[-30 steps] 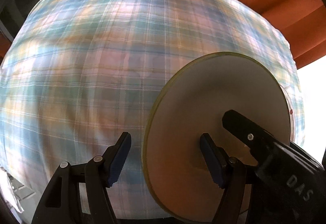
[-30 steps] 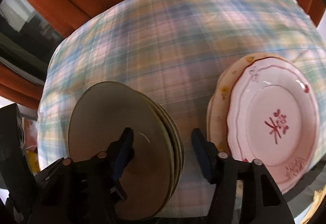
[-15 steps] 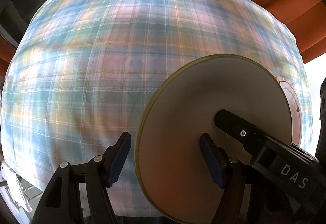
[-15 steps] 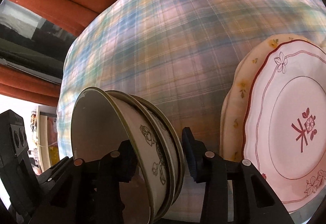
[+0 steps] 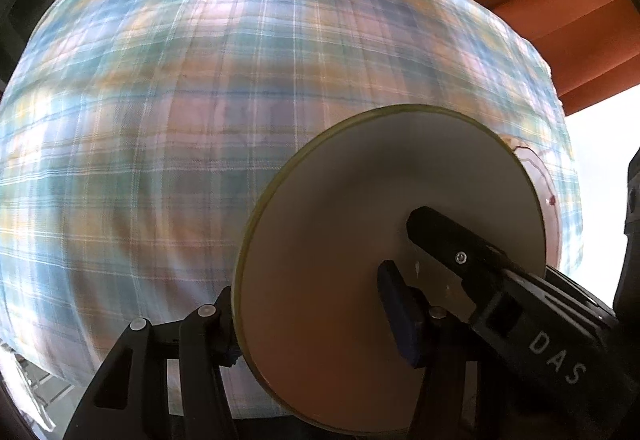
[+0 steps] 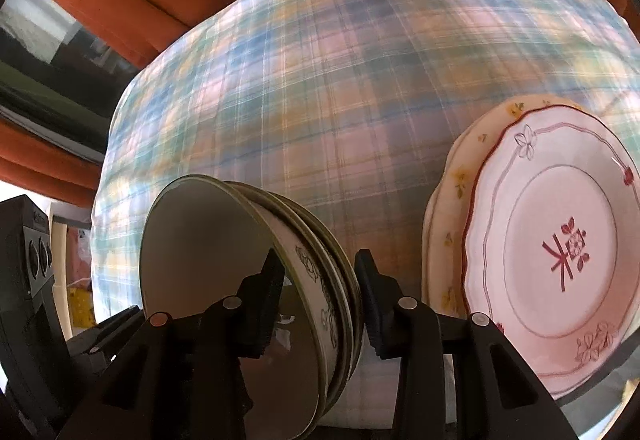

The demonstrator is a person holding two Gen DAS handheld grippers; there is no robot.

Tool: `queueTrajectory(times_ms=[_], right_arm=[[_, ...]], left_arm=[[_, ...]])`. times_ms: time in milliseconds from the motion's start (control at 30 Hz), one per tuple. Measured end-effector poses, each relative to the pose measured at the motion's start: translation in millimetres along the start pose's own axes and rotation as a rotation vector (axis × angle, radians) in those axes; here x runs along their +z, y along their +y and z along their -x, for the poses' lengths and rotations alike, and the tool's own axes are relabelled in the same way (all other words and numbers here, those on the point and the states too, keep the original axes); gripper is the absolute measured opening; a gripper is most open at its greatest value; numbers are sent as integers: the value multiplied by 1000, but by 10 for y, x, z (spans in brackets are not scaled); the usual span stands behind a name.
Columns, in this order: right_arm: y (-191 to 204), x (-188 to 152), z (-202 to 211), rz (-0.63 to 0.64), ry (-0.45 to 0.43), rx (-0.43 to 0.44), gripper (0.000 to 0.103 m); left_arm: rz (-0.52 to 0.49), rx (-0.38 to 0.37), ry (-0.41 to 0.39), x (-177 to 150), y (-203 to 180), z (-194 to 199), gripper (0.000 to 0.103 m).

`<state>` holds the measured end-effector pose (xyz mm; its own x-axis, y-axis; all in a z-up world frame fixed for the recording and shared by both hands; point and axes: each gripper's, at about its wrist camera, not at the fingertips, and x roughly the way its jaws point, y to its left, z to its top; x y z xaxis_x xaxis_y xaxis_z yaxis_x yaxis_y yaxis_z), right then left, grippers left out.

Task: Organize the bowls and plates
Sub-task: 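Lift the nested bowls and carry them over the plate stack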

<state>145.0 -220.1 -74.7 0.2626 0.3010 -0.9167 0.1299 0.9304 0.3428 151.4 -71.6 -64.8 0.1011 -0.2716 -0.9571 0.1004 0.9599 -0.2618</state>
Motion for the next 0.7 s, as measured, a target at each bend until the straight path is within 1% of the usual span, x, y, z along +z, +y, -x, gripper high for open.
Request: queueTrajectory(times_ms=[167,233,433,567,700], right_arm=[[80,-84,68,-41,-13,-21,40],[142,-131,161,-64,-31,-20,40],[439,-198,420,-53,-98,-30,40],[585,-223,521,-41,-126,-44,40],[614,-238,540,-48,-137,-38,40]], left_arm=[[-37,-21,8,-27,39,146,57],[-64,-27,-9,-43,62,268,57],[-107,-35,-62,-59,169,581,57],[-122,-43,-82,-63,197,664,57],[-131,-30,-96,-65,190,687,57]])
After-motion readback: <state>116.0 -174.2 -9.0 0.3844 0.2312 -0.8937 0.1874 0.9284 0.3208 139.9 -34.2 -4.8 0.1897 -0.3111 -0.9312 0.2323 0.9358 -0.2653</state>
